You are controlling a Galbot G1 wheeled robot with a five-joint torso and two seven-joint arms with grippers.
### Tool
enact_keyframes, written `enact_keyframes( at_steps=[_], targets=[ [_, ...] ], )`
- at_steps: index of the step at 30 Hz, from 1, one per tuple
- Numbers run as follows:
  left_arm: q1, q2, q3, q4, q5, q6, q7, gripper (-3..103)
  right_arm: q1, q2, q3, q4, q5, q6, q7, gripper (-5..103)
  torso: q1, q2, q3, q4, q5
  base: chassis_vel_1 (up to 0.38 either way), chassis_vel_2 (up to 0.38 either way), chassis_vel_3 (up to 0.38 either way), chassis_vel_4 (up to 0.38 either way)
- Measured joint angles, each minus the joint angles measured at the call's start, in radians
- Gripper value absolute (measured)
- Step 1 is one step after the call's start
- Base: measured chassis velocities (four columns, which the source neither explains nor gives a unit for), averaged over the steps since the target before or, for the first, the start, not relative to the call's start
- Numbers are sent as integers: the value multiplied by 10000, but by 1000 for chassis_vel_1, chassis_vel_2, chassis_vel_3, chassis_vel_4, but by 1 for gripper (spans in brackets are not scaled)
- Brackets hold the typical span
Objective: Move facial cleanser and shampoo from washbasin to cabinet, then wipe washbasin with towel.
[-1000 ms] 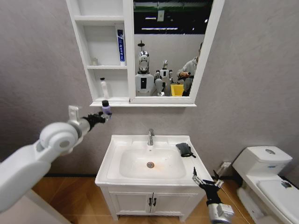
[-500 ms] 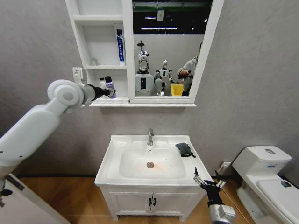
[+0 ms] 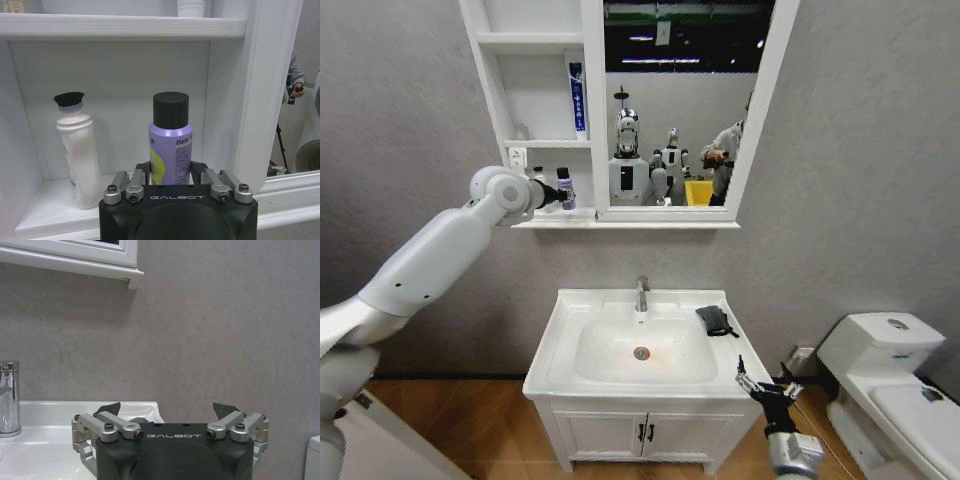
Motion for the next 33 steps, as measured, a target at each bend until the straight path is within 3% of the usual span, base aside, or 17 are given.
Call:
enact_keyframes(
  at_steps=[5,15,24,28,32,33],
  targets=[
    [-137,-423,205,691,776,-8,558,42,-6,31,61,-107,26,27,0,100,0,0,0,-1,1,0,0,0,0],
    [-161,-912,253,1774,1737,-17,1061,42,-3,96,153,-255,143,91,59,100,-1,0,0,0,-2,0,0,0,0],
    [-104,-951,218,2043,1882,-23,1347,41,272,35,56,-229,205,-84,222,100,-1,0,0,0,-1,0,0,0,0],
    [-72,-996,168,2122,1881,-27,1348,52,292,9,41,-229,212,-111,231,100,-1,0,0,-1,-1,0,0,0,0],
    [146,-875,13,1918,1984,-29,1290,73,219,14,96,-241,206,-107,218,100,0,0,0,-4,-1,0,0,0,0],
    [146,-875,13,1918,1984,-29,1290,73,219,14,96,-241,206,-107,218,100,0,0,0,-4,-1,0,0,0,0]
  ],
)
